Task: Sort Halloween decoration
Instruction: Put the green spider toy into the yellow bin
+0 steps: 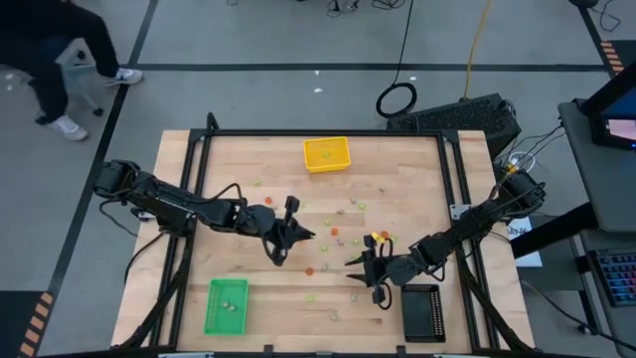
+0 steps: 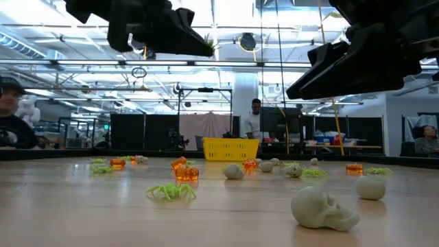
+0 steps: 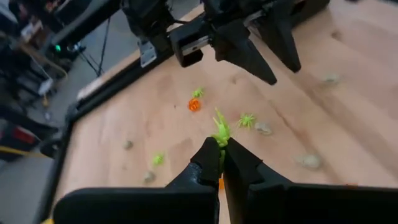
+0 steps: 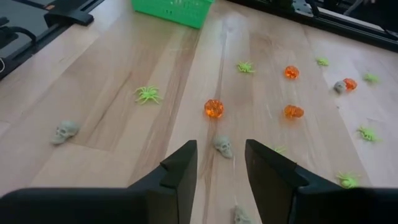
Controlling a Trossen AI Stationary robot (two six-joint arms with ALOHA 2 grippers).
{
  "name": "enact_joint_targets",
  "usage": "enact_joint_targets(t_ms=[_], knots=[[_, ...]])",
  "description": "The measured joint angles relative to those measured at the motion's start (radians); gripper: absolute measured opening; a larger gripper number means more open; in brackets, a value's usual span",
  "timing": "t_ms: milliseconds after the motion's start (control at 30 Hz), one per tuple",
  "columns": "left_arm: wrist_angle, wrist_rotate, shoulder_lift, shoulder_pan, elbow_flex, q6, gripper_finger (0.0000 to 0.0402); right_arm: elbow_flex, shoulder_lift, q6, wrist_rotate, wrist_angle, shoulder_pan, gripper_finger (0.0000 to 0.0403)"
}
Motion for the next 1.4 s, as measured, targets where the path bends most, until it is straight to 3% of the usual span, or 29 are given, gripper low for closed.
enact_joint_targets(t_ms=[367, 633, 833, 1400], knots=[[-0.004, -0.008, 0.000, 0.001, 0.000, 0.339, 0.0003, 0.000, 0.000, 0.000, 0.000, 0.000, 0.000, 0.0122], [-0.003, -0.009, 0.000, 0.001, 0.000, 0.338, 0.0003, 0.000, 0.000, 0.000, 0.000, 0.001, 0.000, 0.0122], [-0.001, -0.009, 0.000, 0.001, 0.000, 0.150, 0.0003, 0.000, 0.000, 0.000, 0.000, 0.000, 0.000, 0.0122], [-0.003, -0.006, 0.001, 0.001, 0.000, -0.583, 0.0003, 0.000, 0.000, 0.000, 0.000, 0.000, 0.000, 0.0122]])
